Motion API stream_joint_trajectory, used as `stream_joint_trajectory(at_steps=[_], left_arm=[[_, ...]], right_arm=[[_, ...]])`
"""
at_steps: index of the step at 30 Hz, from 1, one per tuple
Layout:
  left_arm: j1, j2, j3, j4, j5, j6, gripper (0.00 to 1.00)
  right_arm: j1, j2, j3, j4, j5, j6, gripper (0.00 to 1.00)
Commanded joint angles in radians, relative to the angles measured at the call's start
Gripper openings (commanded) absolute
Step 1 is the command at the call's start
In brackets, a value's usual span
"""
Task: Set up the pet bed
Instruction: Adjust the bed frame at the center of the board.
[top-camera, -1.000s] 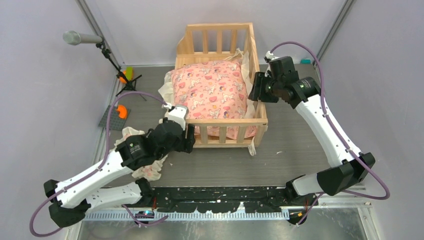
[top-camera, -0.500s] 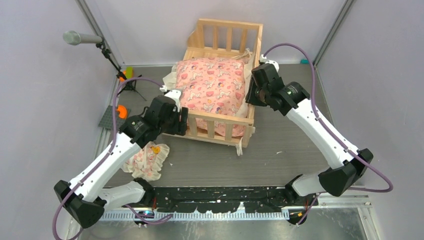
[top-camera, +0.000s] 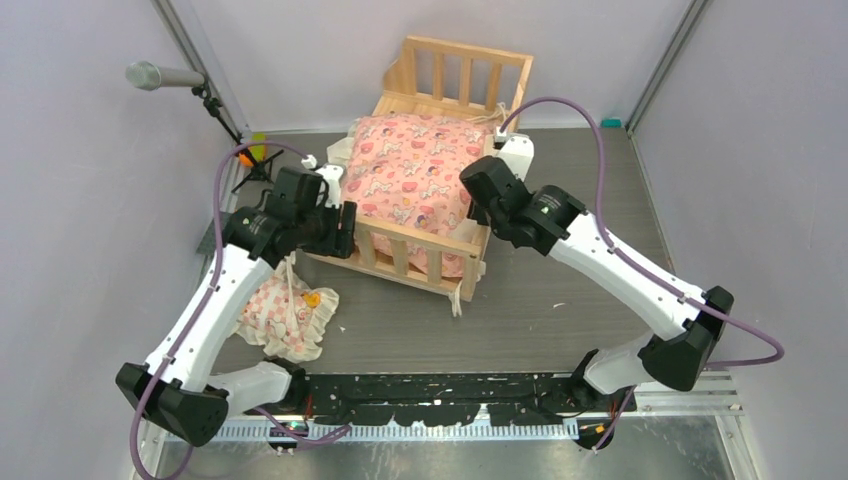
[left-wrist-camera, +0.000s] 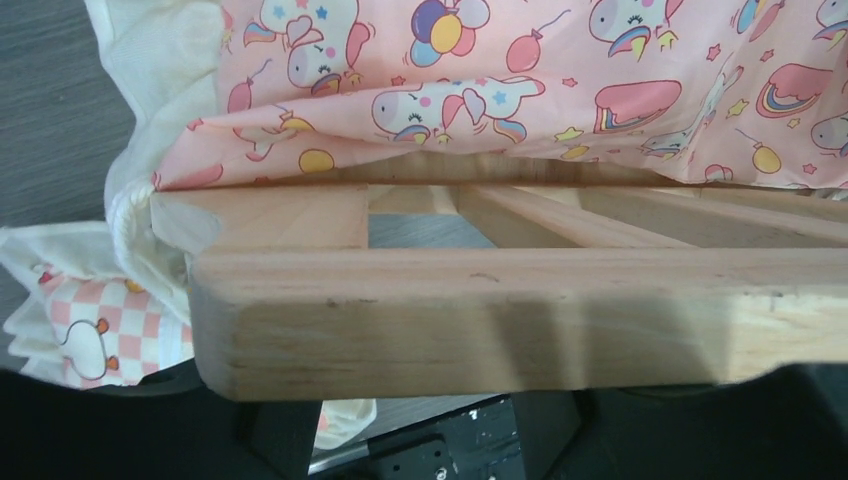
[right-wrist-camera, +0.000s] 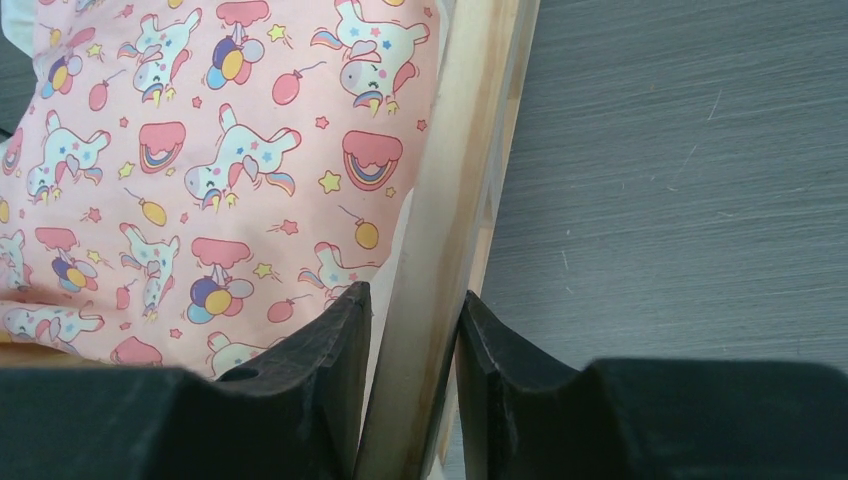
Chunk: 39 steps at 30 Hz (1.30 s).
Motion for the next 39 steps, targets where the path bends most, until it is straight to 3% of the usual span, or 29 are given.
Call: stream_joint_trajectory(at_steps=[1, 5, 12, 16, 23, 31, 39], left_arm=[[0.042, 0.124, 0.088, 0.375, -0.022, -0.031, 0.63], [0.058, 0.159, 0.111, 0.379, -0.031, -0.021, 0.63], [0.116, 0.170, 0.071, 0.423, -0.021, -0.035, 0.63], [0.133, 0.216, 0.134, 0.392, -0.023, -0.028, 0.63], [0.139, 0.259, 0.161, 0.385, 0.061, -0.042, 0.59], [0.139, 0.201, 0.103, 0.375, 0.096, -0.031, 0.59], [0.139, 0.053, 0.026, 0.352, 0.100, -0.040, 0.61]], right_arm=[[0.230, 0.027, 0.079, 0.066, -0.165, -0.033, 0.00], [0.294, 0.015, 0.059, 0.085, -0.053, 0.014, 0.00], [0.311, -0.032, 0.026, 0.122, 0.020, 0.018, 0.01], [0.323, -0.016, 0.083, 0.105, 0.010, -0.018, 0.00], [0.451, -0.030, 0.107, 0.064, 0.148, -0.011, 0.00], [0.594, -0.069, 0.084, 0.020, 0.281, 0.052, 0.00], [0.587, -0.131, 0.105, -0.054, 0.438, 0.054, 0.00]])
